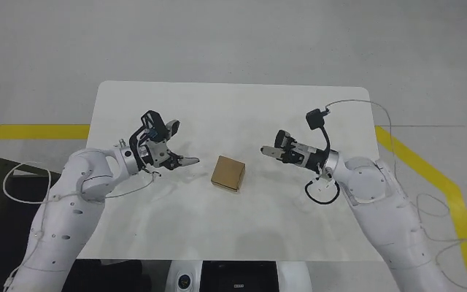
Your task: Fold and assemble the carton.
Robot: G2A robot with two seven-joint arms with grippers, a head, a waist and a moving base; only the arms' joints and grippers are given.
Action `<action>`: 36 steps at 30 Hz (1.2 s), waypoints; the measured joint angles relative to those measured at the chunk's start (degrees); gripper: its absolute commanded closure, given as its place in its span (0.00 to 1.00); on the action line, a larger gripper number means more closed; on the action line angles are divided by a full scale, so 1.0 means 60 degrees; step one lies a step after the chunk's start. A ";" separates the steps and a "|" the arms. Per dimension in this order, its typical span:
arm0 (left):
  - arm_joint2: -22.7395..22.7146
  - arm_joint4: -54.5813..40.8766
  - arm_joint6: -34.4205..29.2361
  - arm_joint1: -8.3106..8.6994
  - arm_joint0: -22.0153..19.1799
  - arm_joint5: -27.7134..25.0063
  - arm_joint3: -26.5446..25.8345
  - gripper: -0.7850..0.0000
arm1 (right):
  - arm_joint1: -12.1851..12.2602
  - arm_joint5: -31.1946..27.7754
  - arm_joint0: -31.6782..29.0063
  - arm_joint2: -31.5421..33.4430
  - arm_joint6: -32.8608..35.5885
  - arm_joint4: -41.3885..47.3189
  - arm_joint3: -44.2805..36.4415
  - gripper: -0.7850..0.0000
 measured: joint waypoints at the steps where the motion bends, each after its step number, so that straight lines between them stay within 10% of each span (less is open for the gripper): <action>1: -0.0092 -0.0160 -0.0063 0.0012 0.0007 0.0073 0.0016 0.00 | 0.0013 -0.0109 -0.0040 0.0098 -0.0199 -0.0214 0.0000 0.00; 36: -0.0110 -0.1945 -0.1595 0.0188 -0.3182 -0.0374 0.2799 0.00 | 0.0384 -0.1621 0.2231 0.1728 -0.2643 -0.6406 0.1457 0.00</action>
